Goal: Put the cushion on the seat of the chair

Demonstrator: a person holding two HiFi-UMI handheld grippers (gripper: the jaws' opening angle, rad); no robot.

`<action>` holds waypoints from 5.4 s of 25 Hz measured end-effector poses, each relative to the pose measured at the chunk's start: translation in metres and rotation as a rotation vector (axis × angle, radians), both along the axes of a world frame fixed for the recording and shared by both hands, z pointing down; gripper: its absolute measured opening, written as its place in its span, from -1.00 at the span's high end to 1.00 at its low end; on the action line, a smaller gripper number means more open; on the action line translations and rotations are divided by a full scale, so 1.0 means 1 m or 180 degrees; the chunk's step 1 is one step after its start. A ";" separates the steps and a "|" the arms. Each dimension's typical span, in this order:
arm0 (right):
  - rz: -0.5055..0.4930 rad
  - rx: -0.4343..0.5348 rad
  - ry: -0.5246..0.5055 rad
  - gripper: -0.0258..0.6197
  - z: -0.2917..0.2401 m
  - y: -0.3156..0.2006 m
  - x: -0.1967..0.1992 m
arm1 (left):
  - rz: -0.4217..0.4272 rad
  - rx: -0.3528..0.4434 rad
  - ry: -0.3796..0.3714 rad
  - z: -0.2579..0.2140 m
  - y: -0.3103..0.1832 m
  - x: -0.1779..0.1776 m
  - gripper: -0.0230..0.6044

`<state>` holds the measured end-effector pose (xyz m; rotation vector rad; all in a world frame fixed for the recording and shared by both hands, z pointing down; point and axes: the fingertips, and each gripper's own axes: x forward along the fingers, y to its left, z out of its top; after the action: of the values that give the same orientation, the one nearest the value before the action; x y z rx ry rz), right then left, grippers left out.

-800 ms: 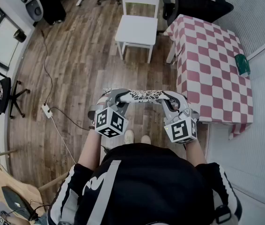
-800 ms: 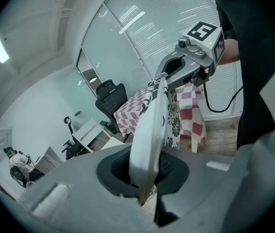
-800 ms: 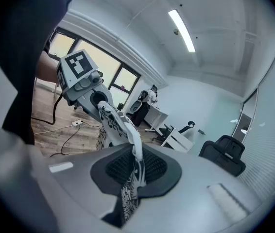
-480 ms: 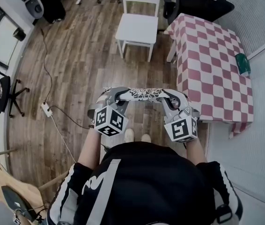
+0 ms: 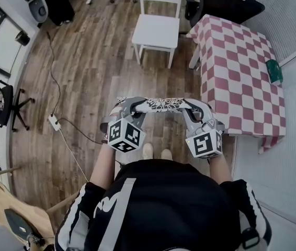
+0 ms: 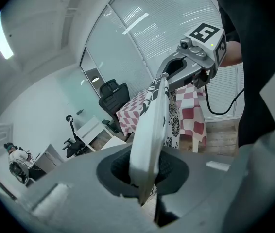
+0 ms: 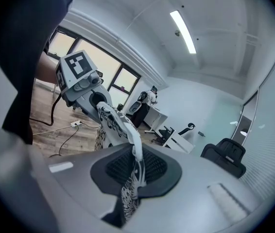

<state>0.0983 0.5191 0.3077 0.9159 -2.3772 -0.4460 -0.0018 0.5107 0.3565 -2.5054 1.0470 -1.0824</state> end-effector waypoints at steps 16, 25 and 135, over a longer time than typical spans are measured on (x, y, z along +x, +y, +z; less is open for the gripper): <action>0.0202 -0.0022 -0.0071 0.88 0.005 0.001 -0.056 | 0.0068 0.0081 0.0052 -0.001 -0.009 -0.058 0.85; 0.0277 -0.0009 -0.0082 0.87 0.006 -0.006 -0.058 | 0.0119 0.0076 0.0067 0.000 -0.016 -0.059 0.85; -0.0001 -0.0135 -0.0329 0.87 0.018 -0.382 0.010 | -0.0089 0.0082 0.0055 0.002 -0.393 0.006 0.85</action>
<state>0.1084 0.1374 0.3262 0.9401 -2.4700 -0.3548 0.0045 0.1180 0.3587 -2.4914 1.0969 -1.0500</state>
